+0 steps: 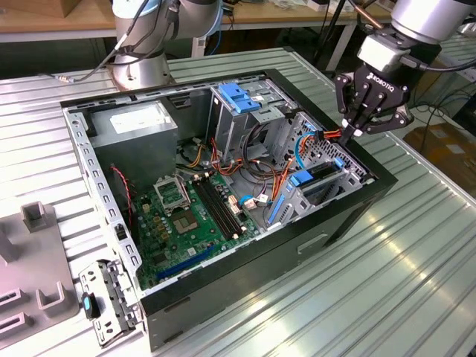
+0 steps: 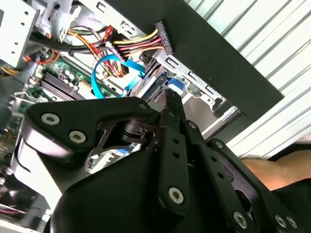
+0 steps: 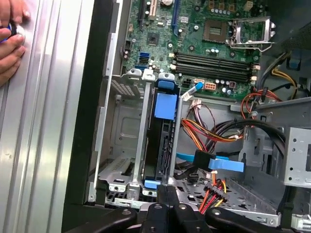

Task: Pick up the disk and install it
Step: 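Insert the first disk wire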

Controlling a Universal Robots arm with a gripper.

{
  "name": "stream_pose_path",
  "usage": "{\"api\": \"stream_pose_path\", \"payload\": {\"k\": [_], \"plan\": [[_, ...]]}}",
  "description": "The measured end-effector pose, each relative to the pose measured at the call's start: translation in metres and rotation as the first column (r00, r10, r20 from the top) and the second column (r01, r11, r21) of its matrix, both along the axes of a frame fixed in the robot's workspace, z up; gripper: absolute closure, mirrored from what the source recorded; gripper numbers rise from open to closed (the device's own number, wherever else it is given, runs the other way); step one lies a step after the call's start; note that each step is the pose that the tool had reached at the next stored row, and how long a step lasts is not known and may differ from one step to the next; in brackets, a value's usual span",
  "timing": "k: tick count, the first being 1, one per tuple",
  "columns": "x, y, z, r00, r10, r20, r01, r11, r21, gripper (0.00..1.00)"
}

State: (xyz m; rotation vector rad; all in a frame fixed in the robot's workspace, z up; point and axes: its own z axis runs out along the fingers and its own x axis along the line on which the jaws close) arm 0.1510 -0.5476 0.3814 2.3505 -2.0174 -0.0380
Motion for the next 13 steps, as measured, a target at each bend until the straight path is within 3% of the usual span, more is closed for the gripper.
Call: {"api": "stream_pose_path", "payload": {"k": [3,13], "plan": [[0.0014,0.0001,0.0,0.9992,0.04,0.0,-0.04,0.9992,0.0,0.89],[0.0031,0.0004,0.0035,0.9962,0.088,-0.0007,-0.088,0.9962,0.0001,0.89]]}}
